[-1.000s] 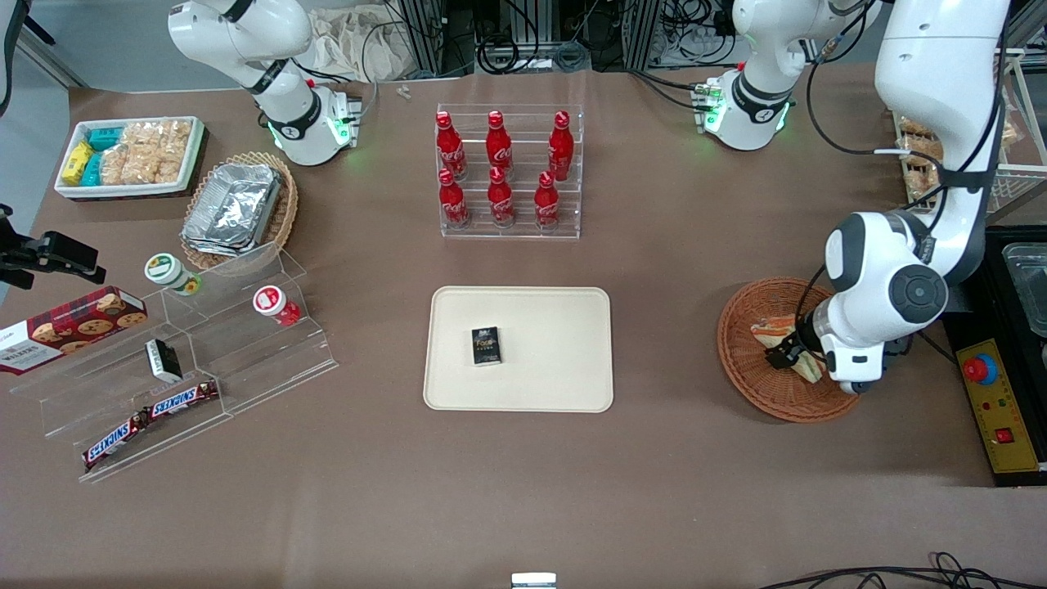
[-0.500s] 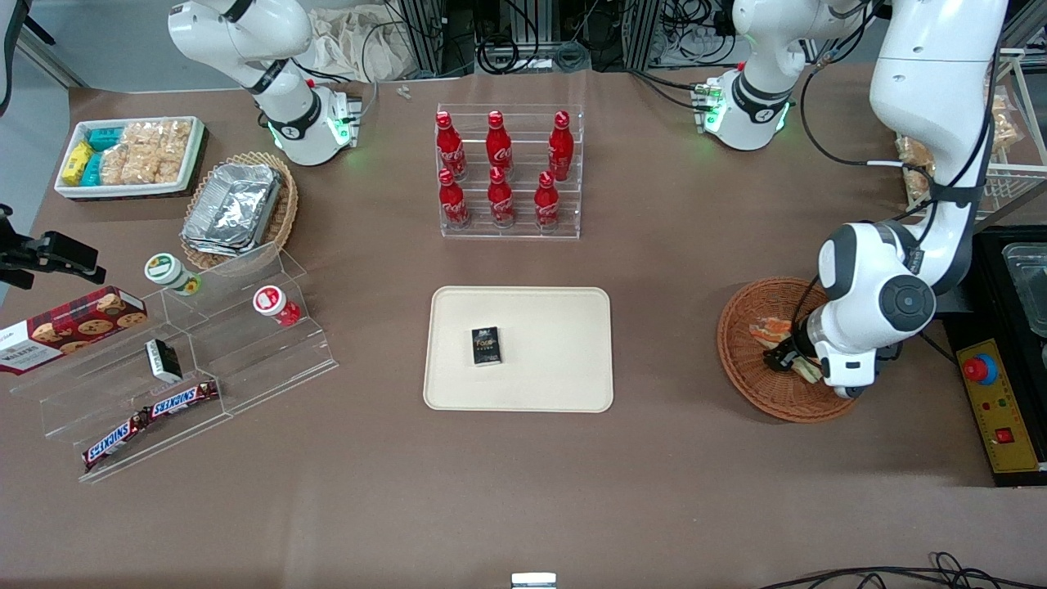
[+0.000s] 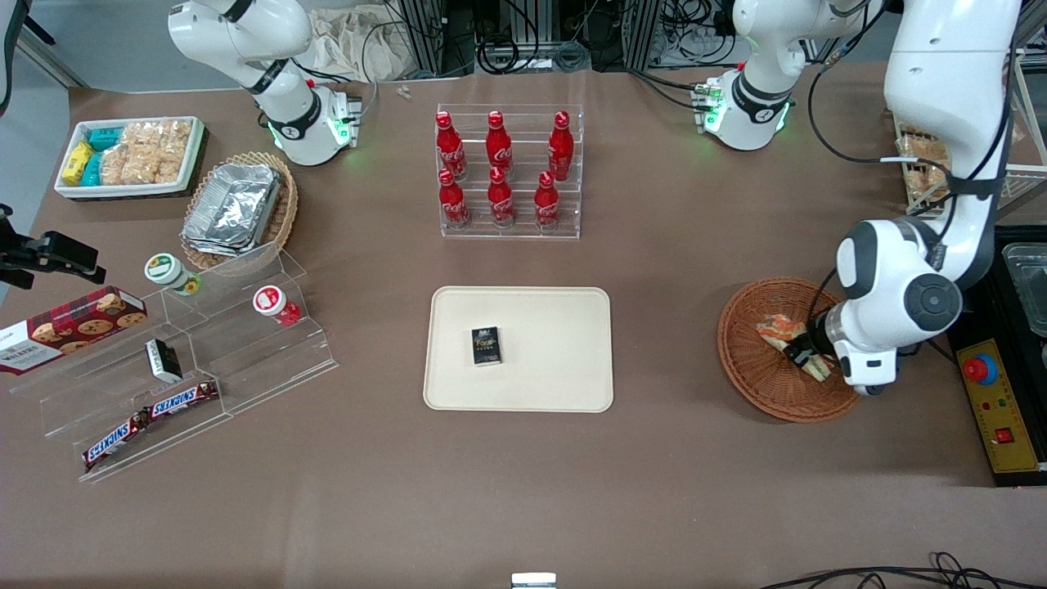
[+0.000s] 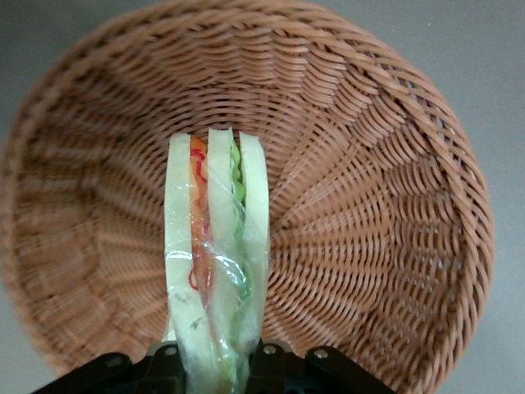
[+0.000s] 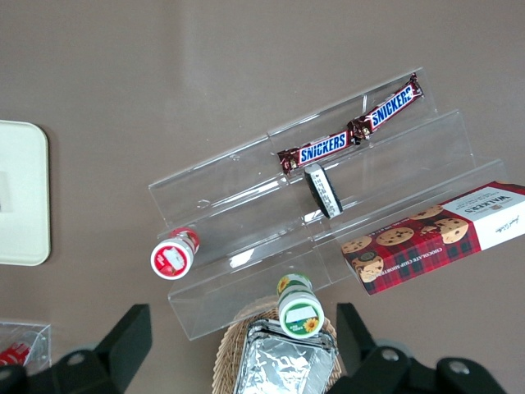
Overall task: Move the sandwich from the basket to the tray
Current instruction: 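Lift the sandwich out of the basket with the left gripper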
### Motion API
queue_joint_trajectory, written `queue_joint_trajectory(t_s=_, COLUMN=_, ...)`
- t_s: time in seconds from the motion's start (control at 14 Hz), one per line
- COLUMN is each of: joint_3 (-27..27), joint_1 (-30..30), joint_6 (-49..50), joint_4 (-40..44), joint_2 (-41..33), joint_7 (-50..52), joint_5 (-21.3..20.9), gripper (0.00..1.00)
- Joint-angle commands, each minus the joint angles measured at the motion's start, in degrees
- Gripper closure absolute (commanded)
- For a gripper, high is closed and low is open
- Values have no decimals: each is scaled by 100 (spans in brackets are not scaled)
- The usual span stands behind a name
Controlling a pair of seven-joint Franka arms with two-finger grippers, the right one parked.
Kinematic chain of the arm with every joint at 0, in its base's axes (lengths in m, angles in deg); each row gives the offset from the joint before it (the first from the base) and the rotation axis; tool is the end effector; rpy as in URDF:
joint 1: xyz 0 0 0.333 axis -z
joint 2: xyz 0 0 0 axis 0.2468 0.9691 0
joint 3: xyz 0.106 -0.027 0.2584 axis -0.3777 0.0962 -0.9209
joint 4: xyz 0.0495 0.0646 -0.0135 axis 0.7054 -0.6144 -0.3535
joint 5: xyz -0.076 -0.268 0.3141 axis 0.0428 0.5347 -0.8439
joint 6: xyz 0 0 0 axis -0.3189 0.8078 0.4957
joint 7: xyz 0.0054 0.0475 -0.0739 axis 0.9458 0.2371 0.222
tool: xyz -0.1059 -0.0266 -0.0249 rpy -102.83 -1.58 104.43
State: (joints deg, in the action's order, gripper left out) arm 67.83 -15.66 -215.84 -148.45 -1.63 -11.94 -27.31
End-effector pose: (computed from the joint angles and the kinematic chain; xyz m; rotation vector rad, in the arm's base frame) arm 0.6053 -0.0140 0.2155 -2.8293 -1.2364 0.1754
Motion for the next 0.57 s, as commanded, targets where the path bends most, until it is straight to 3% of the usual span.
queue_joint_trajectory(t_s=0.0, joint_3=68, joint_1=-30, joint_6=927, joint_4=159, joint_2=-723, joint_7=-201, joint_5=-40, gripper=100)
queue_joint_trajectory(t_s=0.21, joint_3=234, joint_1=93, joint_6=1552, joint_4=546, joint_2=-1040, joint_7=-219, joint_5=30, gripper=100)
queue_joint_trajectory(t_s=0.5, joint_3=1077, joint_1=111, joint_6=2064, joint_4=1241, joint_2=-997, joint_7=-332, joint_5=319, gripper=100)
